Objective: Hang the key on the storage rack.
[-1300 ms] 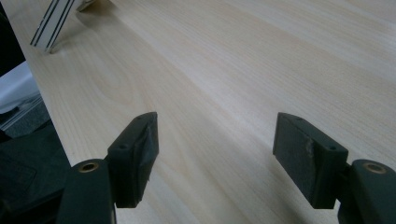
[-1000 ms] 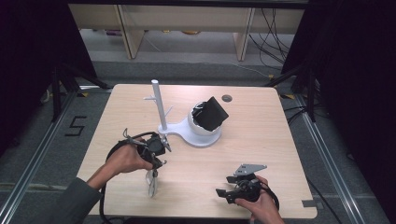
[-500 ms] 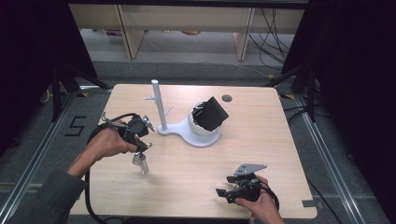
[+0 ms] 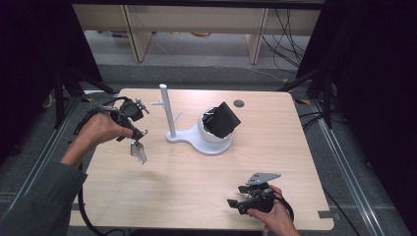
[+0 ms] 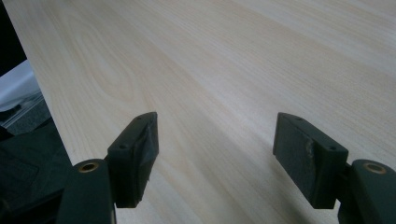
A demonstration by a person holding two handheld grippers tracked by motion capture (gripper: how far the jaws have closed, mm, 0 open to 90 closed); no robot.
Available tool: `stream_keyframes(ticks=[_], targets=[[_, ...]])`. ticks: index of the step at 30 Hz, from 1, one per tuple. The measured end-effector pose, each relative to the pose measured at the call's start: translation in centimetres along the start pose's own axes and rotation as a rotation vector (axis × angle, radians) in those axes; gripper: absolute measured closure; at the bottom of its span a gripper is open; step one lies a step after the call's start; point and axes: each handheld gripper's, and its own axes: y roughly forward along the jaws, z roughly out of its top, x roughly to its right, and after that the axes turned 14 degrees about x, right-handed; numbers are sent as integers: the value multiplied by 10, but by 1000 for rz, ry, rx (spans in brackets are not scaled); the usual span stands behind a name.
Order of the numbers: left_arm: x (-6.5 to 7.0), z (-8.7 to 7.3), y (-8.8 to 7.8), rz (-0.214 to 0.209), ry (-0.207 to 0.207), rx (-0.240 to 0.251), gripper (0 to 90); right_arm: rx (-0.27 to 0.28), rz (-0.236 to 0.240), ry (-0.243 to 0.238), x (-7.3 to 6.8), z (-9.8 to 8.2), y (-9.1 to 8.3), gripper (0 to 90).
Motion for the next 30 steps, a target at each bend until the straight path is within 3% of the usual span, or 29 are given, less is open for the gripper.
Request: stream_keyframes(ticks=[6, 9, 11, 12, 18, 20, 26, 30], targets=[[-22, 14, -5, 63, -46, 6, 860, -4, 9, -7, 0, 0, 1, 322], [-27, 18, -4, 74, -41, 16, 860, 0, 9, -6, 1, 0, 1, 322], [-29, 21, -2, 78, -71, 4, 860, -1, 16, -13, 0, 0, 1, 322], [-33, 25, -1, 91, -59, 28, 860, -3, 16, -16, 1, 0, 1, 322], [-35, 33, -3, 86, -65, 37, 859, -9, 12, -1, 0, -1, 1, 321], [-32, 37, -3, 68, -80, 32, 859, -5, 12, -7, 0, 0, 1, 322], [-27, 47, -1, 50, -75, 32, 859, -6, 12, -11, 0, 0, 1, 322], [-29, 56, -4, 68, -76, 49, 859, -13, 11, -2, 0, -1, 1, 322]])
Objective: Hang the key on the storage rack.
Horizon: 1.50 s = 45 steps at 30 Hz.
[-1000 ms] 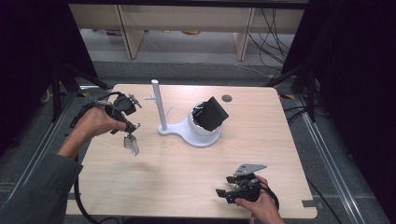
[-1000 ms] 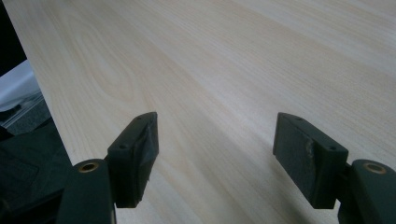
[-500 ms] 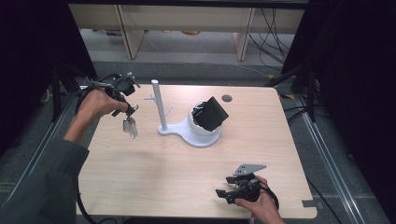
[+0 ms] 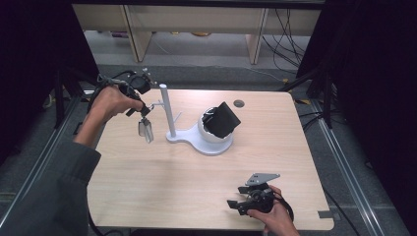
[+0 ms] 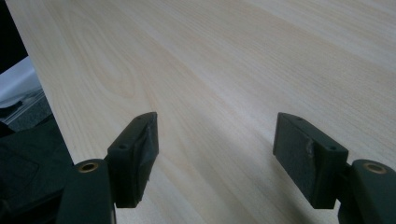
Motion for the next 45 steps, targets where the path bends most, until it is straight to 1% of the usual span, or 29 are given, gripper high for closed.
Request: stream_keyframes(ticks=[1, 3, 4, 5, 6, 8, 9, 10, 12, 13, 16, 17, 18, 19, 20, 21, 22, 23, 24, 26, 29, 30, 34, 36, 37, 39, 41, 43, 45], targets=[[-1, 1, -1, 1, -3, -2, 859, 4, 3, -2, 1, 0, 0, 322], [-2, 3, -3, 22, -13, -13, 859, 3, 2, -3, 0, 0, 0, 321], [-5, 4, -4, 30, -7, -17, 859, 2, 3, -2, 0, 0, 0, 321], [-4, 4, -4, 31, -22, -13, 859, 2, 3, -4, 0, 0, 0, 321], [-5, 4, -5, 26, -24, -15, 859, 2, 4, -2, 0, 0, 0, 322], [-6, 4, -5, 30, -23, -19, 859, 4, 3, -10, 0, 0, 0, 321], [-8, 5, -5, 27, -3, -15, 859, 3, 4, -4, 0, 0, 0, 321], [-10, 5, -5, 43, -15, -15, 859, -2, 5, -5, 0, 0, 0, 321], [-12, 5, -4, 46, -16, -28, 859, -2, 5, -4, 0, 0, 0, 321], [-12, 5, -3, 55, -20, -22, 859, -1, 3, -3, 0, 0, 0, 321], [-13, 6, 1, 80, -18, -36, 859, -3, 4, -9, 0, 0, 1, 321], [-10, 6, 3, 89, -41, -56, 859, -3, 4, -8, 0, 0, 1, 321], [-8, 7, 4, 86, -33, -63, 858, -3, 4, -6, 0, 0, 1, 321], [-7, 8, 6, 77, -2, -60, 858, -3, 5, -7, 0, 0, 1, 321], [-5, 10, 8, 83, 0, -60, 858, -5, 5, -11, 0, 0, 1, 321], [-3, 11, 8, 88, -21, -65, 858, -5, 5, -11, 0, 0, 1, 321], [-2, 13, 9, 97, -18, -78, 858, -6, 4, -11, 0, 0, 1, 321], [-1, 13, 11, 104, -17, -71, 858, -7, 4, -10, 0, 0, 1, 321], [0, 15, 12, 102, -15, -87, 858, -9, 8, -6, 0, 0, 1, 320], [4, 17, 16, 114, -4, -91, 857, -11, 17, -8, -1, 0, 1, 320], [6, 19, 19, 126, 10, -100, 853, -14, 9, -3, -1, 0, 1, 318], [8, 19, 20, 126, 2, -101, 851, -16, 9, -2, 0, -1, 1, 318], [11, 21, 20, 139, 21, -114, 845, -15, 12, -7, 0, -1, 2, 317], [12, 22, 20, 137, 29, -116, 838, -15, 23, -13, 1, -1, 3, 318], [13, 23, 20, 144, 36, -123, 837, -15, 30, -14, 1, -1, 3, 318], [15, 22, 22, 149, 39, -120, 836, -16, 27, -12, 1, -1, 3, 316], [16, 23, 22, 155, 59, -132, 832, -14, 27, -10, 1, -1, 3, 317], [19, 22, 23, 155, 63, -127, 819, -14, 27, -11, 1, -1, 4, 317], [20, 23, 23, 165, 73, -147, 816, -17, 24, -8, 1, -1, 4, 316]])
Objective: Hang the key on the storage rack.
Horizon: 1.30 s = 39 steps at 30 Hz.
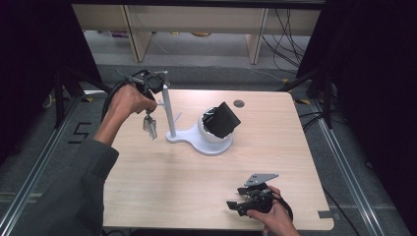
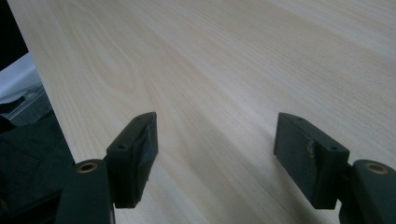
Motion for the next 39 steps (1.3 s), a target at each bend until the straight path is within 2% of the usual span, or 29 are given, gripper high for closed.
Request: stream_keyframes(ticks=[2, 3, 6, 8, 10, 11, 12, 14, 15, 23, 26, 30, 31, 32, 35, 37, 39], targets=[[2, -1, 2, 5, 8, 20, 813, -1, -8, 7, -1, 0, -1, 317], [2, 1, 1, -2, 11, -1, 807, 0, 2, 2, 0, 0, 0, 316], [7, 2, 4, -4, 26, 4, 788, 0, 8, 1, 1, 0, 0, 315], [7, 3, 3, 0, 37, -20, 782, -1, 7, 1, 1, 0, 0, 315], [7, 2, 4, 2, 27, 12, 782, -1, 8, 0, 1, 0, 0, 315], [7, 1, 4, -3, 26, 13, 778, 0, 7, 0, 1, 0, 0, 315], [7, 2, 2, -15, 18, 3, 766, -2, -4, 6, 0, 0, 0, 315], [6, 2, 0, -46, 5, 19, 764, -3, -5, 5, 0, 0, 0, 315], [8, 2, 0, -46, 4, 36, 747, -4, -6, 5, 0, 0, 0, 315], [12, 6, -8, -61, 20, 38, 725, -8, -10, 8, 1, 0, -1, 315], [12, 4, -8, -67, 10, 56, 707, -1, 3, 1, 2, 0, -1, 315], [14, 1, -11, -95, 7, 68, 689, 1, -9, 12, 1, 1, -2, 315], [16, -2, -13, -123, 7, 79, 674, 8, -8, 8, 2, 0, -2, 315], [16, -2, -13, -123, 7, 79, 671, 8, -8, 8, 2, 0, -2, 315], [17, -7, -18, -143, 5, 114, 662, 10, -21, 19, 1, 1, -4, 315], [18, -13, -22, -177, 4, 144, 649, 13, -24, 22, 1, 1, -4, 315], [18, -16, -23, -182, 2, 153, 643, 12, -22, 25, 2, 1, -4, 315]])
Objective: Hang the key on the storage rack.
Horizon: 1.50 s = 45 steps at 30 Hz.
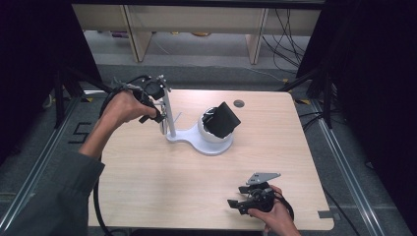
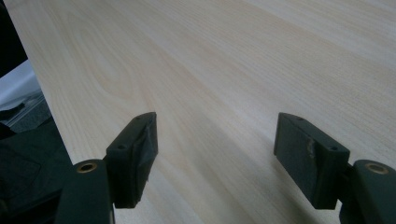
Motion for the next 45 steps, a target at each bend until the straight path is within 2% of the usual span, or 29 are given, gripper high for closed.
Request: stream_keyframes(ticks=[3, 5, 9, 11, 13, 14, 16, 19, 20, 21, 22, 23, 26, 28, 31, 34, 35, 37, 38, 40, 42, 45], targets=[[-2, -10, -2, -21, -27, 18, 635, 2, 0, 2, -1, 0, 0, 315], [-3, -16, -1, -35, -30, 19, 637, 6, 2, 0, -1, 0, 0, 315], [-1, -25, -1, -49, -16, 35, 632, 7, 1, 5, -1, 0, 0, 314], [3, -30, 1, -78, -18, 48, 625, 19, 8, -7, 0, 2, -1, 314], [7, -36, 4, -86, 0, 50, 610, 28, 8, 2, 1, 2, -2, 314], [10, -40, 8, -103, 16, 55, 605, 23, 10, 2, 2, 2, -2, 314], [16, -50, 18, -135, 12, 57, 580, 22, 6, 0, 4, 1, -2, 313], [21, -58, 25, -137, 4, 63, 557, 29, 4, 4, 2, 1, -3, 314], [23, -61, 27, -145, 16, 65, 553, 29, 2, 1, 2, 1, -3, 314], [26, -64, 28, -148, 11, 69, 548, 27, 2, -5, 2, 1, -2, 314], [28, -67, 29, -147, 12, 70, 510, 22, 1, -4, 2, 1, -1, 313], [30, -70, 29, -149, 30, 66, 510, 22, 1, -4, 2, 1, -1, 313], [37, -80, 28, -152, 35, 107, 487, 20, 7, 5, 1, 1, -1, 313], [42, -87, 29, -152, 9, 144, 458, 21, 1, 3, 3, 1, 0, 313], [50, -99, 31, -164, -3, 152, 432, 23, -3, 3, 3, 0, -1, 313], [59, -110, 34, -168, -11, 172, 361, 26, -3, 5, 1, 2, 0, 313], [60, -113, 36, -170, -10, 189, 328, 25, -1, 4, 0, 2, 0, 313], [66, -120, 38, -187, -34, 220, 303, 23, -2, 1, 0, 2, 1, 313], [68, -123, 39, -201, -30, 231, 286, 22, -5, 4, 0, 2, 1, 313], [73, -129, 42, -203, -38, 262, 276, 21, -8, 7, 1, 2, 2, 313], [81, -138, 47, -213, -44, 262, 252, 28, -5, 6, 1, 2, 2, 313], [85, -143, 49, -223, -36, 265, 238, 32, -6, 2, 0, 3, 2, 313]])
